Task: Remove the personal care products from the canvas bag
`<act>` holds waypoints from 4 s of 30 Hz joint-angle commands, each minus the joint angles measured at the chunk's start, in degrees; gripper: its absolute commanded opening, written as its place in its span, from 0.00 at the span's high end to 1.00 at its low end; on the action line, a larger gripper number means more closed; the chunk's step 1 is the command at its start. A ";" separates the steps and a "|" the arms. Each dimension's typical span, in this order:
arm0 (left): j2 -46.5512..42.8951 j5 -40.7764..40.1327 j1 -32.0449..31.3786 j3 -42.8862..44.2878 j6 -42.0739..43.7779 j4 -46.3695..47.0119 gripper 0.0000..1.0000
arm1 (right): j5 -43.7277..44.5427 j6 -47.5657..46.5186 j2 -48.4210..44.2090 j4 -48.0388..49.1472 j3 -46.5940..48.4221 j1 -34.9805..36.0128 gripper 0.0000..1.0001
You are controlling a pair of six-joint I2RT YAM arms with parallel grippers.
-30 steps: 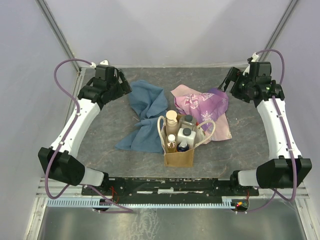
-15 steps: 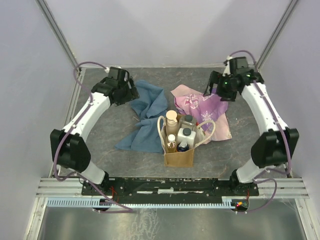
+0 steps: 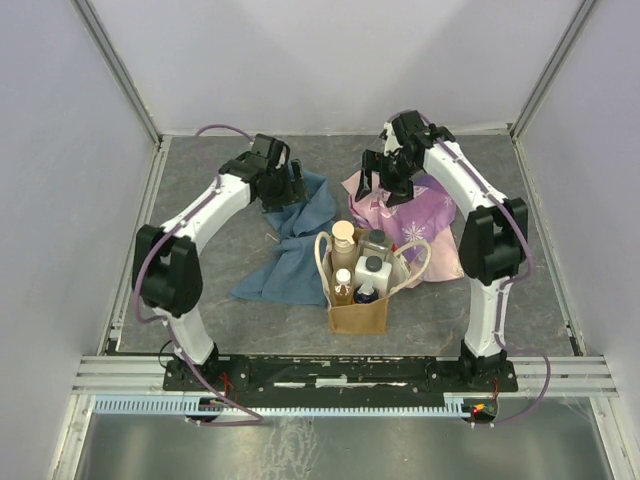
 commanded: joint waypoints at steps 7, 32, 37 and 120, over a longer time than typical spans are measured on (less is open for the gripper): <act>17.24 6.81 -4.66 11.87 -2.96 -1.46 0.18 | 9.91 -4.98 13.65 -19.14 11.35 -0.90 0.00; -5.98 -16.49 24.23 1.17 -4.27 -7.47 0.20 | 45.70 2.44 -13.19 -8.77 -7.98 -24.78 0.00; -6.96 -11.19 12.07 3.93 -4.41 -10.12 0.19 | 34.07 -0.48 -12.81 -13.46 -4.80 -18.76 0.00; 13.07 -9.12 24.53 -10.75 -5.15 -6.49 0.00 | 17.57 -1.28 -38.80 -11.63 -23.47 -14.86 0.00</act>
